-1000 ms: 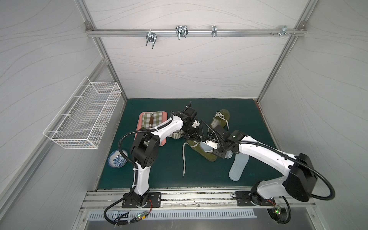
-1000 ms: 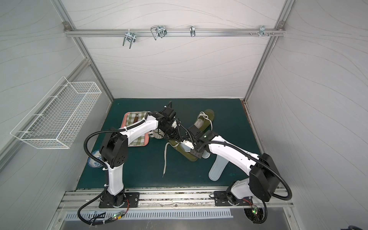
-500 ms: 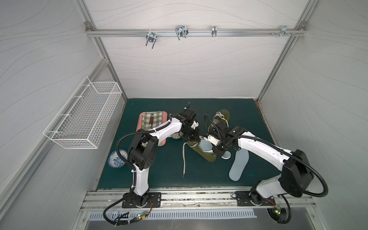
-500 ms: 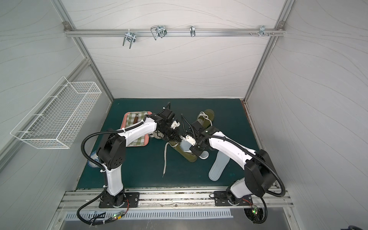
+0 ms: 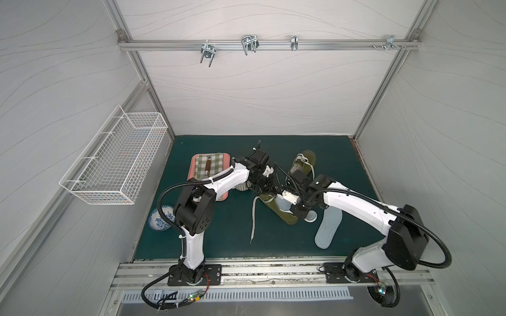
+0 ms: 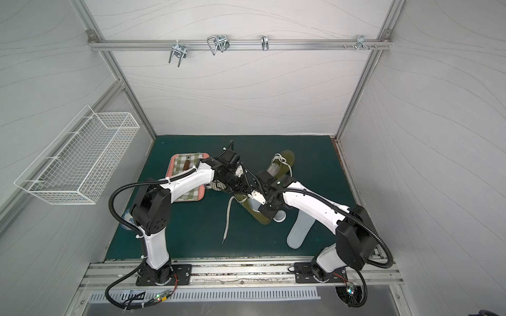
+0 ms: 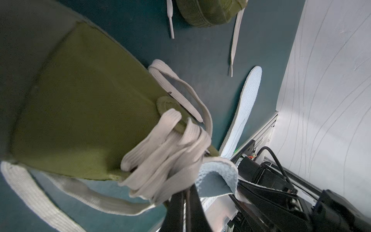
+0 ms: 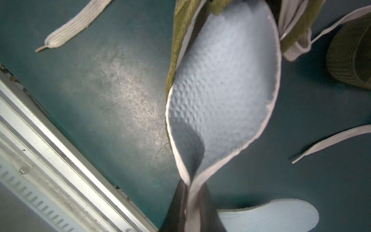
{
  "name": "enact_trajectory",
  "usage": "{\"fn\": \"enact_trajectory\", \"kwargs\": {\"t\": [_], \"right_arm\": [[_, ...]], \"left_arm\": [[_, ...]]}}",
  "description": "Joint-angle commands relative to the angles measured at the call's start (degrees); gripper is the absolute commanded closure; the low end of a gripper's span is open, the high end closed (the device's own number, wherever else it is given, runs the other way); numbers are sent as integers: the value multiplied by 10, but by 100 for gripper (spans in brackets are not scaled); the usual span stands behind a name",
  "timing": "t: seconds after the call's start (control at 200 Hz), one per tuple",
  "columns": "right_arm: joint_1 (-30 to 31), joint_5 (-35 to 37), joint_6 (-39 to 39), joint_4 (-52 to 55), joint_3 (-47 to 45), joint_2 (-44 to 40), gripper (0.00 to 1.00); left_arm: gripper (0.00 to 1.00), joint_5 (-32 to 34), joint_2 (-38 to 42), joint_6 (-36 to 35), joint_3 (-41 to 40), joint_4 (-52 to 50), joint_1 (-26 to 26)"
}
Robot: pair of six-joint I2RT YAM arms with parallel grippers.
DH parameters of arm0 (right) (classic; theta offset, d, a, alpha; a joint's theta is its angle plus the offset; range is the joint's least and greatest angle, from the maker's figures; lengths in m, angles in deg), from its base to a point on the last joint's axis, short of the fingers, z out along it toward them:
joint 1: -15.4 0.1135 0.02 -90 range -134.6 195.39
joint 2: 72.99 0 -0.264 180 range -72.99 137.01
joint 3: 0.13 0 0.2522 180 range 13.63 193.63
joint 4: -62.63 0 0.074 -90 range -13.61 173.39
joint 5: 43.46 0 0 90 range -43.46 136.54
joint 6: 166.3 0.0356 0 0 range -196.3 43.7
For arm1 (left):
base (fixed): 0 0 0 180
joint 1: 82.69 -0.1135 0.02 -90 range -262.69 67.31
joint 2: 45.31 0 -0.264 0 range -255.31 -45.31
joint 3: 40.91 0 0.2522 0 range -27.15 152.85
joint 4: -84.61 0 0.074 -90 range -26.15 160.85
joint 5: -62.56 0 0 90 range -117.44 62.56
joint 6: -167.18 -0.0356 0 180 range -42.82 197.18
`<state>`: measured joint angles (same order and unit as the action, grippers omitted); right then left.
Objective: Insert the insole into the shoe
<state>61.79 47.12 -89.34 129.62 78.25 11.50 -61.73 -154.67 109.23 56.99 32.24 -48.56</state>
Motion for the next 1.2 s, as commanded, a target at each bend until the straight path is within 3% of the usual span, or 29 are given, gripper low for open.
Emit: {"fn": "enact_trajectory", "kwargs": {"t": [0.0,0.185,0.46,0.75,1.05,1.195], "right_arm": [[-4,-10,5,42,16,-6,92],[10,69,13,61,47,29,93],[-16,-27,18,-11,48,54,94],[-24,-72,-3,-111,8,25,93],[-5,-132,-63,-77,-6,12,93],[-21,-128,-57,-54,-22,-18,93]], "left_arm": [[100,-25,32,25,-2,50,-2],[100,-45,31,24,-4,54,-1],[100,-70,39,52,-36,106,-2],[100,-81,36,54,-50,117,-1],[100,-80,33,51,-49,116,-2],[100,-81,28,50,-40,116,-3]]}}
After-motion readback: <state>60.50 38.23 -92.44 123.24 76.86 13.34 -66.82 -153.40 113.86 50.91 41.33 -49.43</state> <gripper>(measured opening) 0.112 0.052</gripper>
